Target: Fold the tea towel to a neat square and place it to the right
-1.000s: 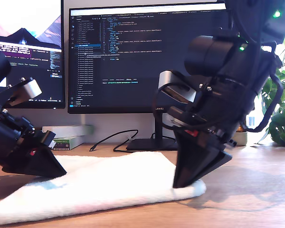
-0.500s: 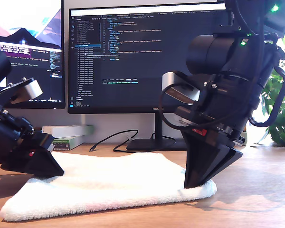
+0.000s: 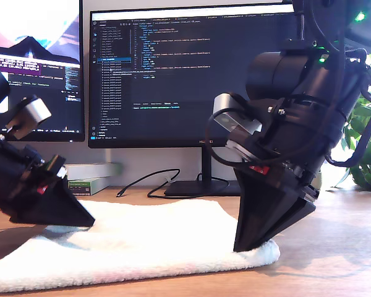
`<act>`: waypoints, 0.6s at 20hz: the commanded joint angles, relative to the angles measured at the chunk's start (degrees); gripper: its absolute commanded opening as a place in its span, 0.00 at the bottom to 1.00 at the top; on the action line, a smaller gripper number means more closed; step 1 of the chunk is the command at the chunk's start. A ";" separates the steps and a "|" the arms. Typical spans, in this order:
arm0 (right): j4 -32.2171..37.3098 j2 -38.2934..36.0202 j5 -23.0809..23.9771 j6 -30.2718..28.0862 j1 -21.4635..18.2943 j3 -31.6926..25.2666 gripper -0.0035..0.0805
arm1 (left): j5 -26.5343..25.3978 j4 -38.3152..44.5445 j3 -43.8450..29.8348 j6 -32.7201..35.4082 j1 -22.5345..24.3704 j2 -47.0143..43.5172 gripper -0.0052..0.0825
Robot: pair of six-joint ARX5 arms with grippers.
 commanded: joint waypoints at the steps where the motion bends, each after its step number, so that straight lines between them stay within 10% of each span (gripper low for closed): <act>1: -1.20 0.85 -0.72 0.07 0.26 -1.51 0.03 | 0.31 -0.02 0.61 -0.22 -0.07 -3.58 0.03; 12: -7.58 -2.21 -2.27 -2.08 2.69 -1.51 0.03 | -0.39 -10.16 0.66 0.09 -0.07 -17.57 0.03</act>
